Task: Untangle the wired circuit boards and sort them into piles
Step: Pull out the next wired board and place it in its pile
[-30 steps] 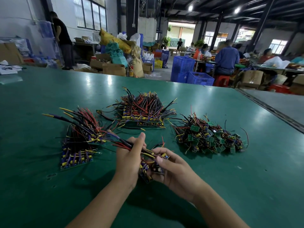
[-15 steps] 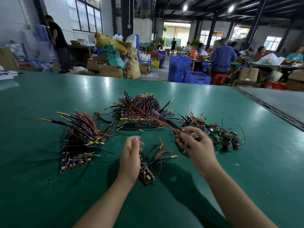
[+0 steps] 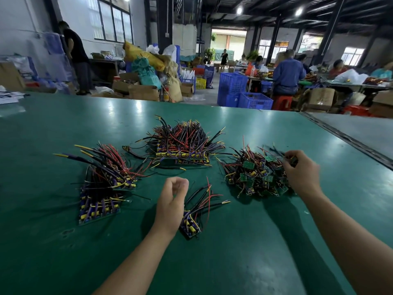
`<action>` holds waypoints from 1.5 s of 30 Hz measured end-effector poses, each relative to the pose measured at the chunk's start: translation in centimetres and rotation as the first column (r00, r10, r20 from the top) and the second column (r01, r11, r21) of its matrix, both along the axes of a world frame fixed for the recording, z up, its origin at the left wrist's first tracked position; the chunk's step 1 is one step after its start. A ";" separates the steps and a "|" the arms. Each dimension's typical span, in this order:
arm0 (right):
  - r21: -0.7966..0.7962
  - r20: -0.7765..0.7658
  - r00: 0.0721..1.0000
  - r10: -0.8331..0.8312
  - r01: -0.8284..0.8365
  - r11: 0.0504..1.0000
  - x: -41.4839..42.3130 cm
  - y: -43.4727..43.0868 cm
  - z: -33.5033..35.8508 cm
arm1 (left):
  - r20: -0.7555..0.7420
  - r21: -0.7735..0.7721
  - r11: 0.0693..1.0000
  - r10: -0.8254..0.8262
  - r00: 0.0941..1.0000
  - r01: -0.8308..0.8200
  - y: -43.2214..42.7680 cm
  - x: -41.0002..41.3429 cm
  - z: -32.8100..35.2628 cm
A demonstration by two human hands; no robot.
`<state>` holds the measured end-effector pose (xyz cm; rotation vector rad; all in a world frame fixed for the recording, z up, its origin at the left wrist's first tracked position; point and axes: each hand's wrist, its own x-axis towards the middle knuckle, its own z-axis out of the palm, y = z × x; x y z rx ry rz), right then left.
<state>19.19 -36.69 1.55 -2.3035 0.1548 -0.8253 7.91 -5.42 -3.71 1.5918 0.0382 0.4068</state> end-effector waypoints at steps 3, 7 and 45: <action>-0.095 -0.140 0.990 -0.010 -0.003 0.995 0.1 -0.4 -0.3 | 0.008 -0.003 1.000 -0.003 1.000 0.003 -0.1 -0.1 0.1; -0.069 -0.255 0.964 0.074 -0.094 0.993 -0.4 -0.3 -0.8 | 0.007 -0.007 1.000 -0.024 1.000 0.024 -0.2 -0.2 0.2; -0.108 -0.462 0.717 0.522 -0.629 0.770 -12.5 16.3 -4.0 | -0.136 0.636 0.760 0.281 0.950 -0.134 1.4 -1.6 0.6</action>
